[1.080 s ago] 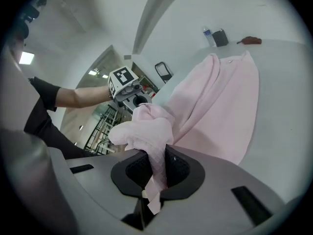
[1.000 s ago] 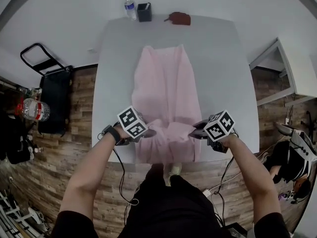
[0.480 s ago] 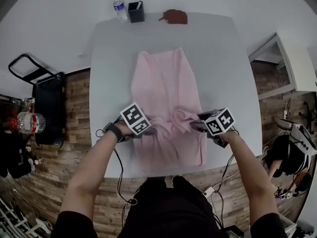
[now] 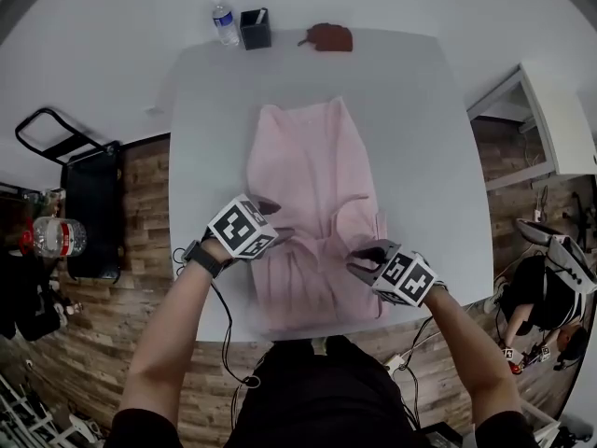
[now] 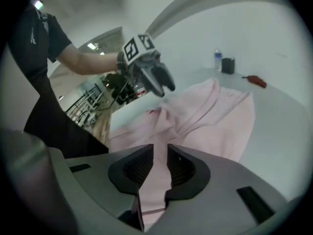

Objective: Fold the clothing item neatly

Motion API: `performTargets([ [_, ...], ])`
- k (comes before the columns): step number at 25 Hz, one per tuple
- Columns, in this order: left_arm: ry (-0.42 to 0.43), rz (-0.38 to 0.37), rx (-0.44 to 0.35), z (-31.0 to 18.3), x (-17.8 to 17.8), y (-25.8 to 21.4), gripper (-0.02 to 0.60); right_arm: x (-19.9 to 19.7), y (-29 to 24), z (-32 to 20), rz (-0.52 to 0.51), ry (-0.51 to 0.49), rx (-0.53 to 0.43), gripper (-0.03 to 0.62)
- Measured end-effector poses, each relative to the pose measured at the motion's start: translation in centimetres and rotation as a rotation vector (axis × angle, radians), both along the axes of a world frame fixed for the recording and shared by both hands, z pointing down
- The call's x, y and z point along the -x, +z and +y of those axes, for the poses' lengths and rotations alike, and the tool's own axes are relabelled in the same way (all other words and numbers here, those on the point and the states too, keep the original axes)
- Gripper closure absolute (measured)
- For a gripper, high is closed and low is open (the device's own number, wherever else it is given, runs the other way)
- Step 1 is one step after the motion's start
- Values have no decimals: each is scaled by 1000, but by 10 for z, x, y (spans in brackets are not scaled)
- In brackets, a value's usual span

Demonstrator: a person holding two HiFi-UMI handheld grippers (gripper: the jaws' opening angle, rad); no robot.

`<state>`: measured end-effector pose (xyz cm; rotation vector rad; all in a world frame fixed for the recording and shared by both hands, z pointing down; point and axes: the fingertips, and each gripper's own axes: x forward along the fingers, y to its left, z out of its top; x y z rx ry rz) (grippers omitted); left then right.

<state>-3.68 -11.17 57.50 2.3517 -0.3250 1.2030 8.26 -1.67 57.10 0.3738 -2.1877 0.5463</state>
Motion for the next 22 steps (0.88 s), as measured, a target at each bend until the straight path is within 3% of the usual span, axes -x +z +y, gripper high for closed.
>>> performTargets([
  [2, 2, 4, -53, 8, 1, -13, 336, 5, 24, 40, 88, -151, 99, 539],
  [4, -8, 33, -70, 23, 1, -24, 336, 7, 49, 61, 177, -254, 151, 545],
  [6, -34, 81, -55, 41, 1, -33, 337, 12, 67, 52, 245, -262, 130, 545],
  [8, -70, 132, -35, 61, 1, -38, 337, 18, 74, 21, 272, -186, 74, 545],
  [13, -117, 187, -16, 103, 1, -22, 345, 33, 52, -69, 163, 67, -108, 545],
  [17, -95, 197, -56, 114, -11, -12, 351, 42, 26, -86, 59, 83, -196, 545],
  [22, -79, 238, -129, 119, -23, -16, 402, 39, -6, -60, -119, 142, -203, 543],
])
